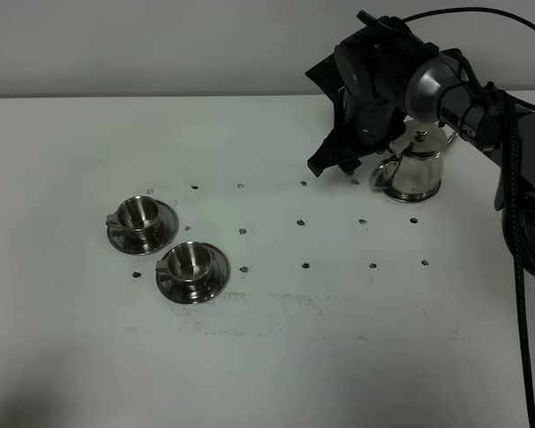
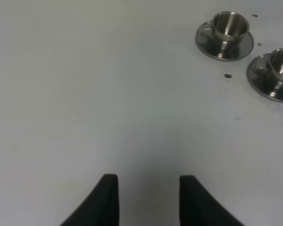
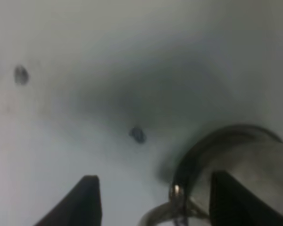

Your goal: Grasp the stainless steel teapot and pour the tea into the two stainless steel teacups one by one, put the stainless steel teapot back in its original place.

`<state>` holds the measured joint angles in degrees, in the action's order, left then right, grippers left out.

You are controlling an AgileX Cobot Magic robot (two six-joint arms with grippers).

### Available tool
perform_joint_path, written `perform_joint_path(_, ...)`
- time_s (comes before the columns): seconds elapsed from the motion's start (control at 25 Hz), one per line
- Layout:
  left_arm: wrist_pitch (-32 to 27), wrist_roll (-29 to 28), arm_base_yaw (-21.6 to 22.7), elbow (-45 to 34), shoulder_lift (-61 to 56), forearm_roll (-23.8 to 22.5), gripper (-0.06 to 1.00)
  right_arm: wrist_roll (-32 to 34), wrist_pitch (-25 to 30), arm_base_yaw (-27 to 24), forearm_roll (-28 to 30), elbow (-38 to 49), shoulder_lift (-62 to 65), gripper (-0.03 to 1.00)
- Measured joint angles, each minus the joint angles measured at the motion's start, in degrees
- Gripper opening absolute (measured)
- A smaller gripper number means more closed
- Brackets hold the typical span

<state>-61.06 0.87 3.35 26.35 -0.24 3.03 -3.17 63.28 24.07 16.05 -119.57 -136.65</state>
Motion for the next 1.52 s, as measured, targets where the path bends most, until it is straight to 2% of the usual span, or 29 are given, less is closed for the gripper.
perform_joint_path(0.12, 0.00, 0.00, 0.00, 0.00, 0.00, 0.00, 0.36, -3.07, 4.15, -0.40, -1.48, 0.00, 0.00, 0.49)
perform_joint_path(0.24, 0.00, 0.00, 0.00, 0.00, 0.00, 0.00, 0.36, -4.18, 6.00, -0.57, -2.35, 0.00, 0.06, 0.49)
perform_joint_path(0.48, 0.00, 0.00, 0.00, 0.00, 0.00, 0.00, 0.36, -4.53, 6.26, -0.57, -5.78, 0.00, 3.44, 0.49)
perform_joint_path(0.64, 0.00, 0.00, 0.00, 0.00, 0.00, 0.00, 0.36, -4.89, 2.75, -0.30, -11.38, 0.50, 7.64, 0.49)
perform_joint_path(0.72, 0.00, 0.00, 0.00, 0.00, 0.00, 0.00, 0.36, -5.68, -0.65, -0.30, -13.89, 2.77, 10.25, 0.49)
perform_joint_path(0.84, 0.00, 0.00, 0.00, 0.00, 0.00, 0.00, 0.36, -5.91, -7.70, -0.76, -16.63, 11.62, 16.42, 0.49)
perform_joint_path(0.92, 0.00, 0.00, 0.00, 0.00, 0.00, 0.00, 0.36, -5.71, -13.76, -1.25, -17.66, 19.43, 20.85, 0.49)
perform_joint_path(1.12, 0.00, 0.00, 0.00, 0.00, 0.00, 0.00, 0.36, -3.34, -33.32, -1.87, -20.51, 40.84, 31.72, 0.49)
perform_joint_path(1.2, 0.00, 0.00, 0.00, 0.00, 0.00, 0.00, 0.36, -1.77, -38.14, -1.87, -20.91, 46.59, 32.17, 0.49)
perform_joint_path(1.32, 0.00, 0.00, 0.00, 0.00, 0.00, 0.00, 0.36, 1.21, -44.18, -1.81, -20.96, 50.91, 30.22, 0.49)
perform_joint_path(1.52, 0.00, 0.00, 0.00, 0.00, 0.00, 0.00, 0.36, 6.12, -51.03, -1.81, -19.50, 52.00, 25.21, 0.49)
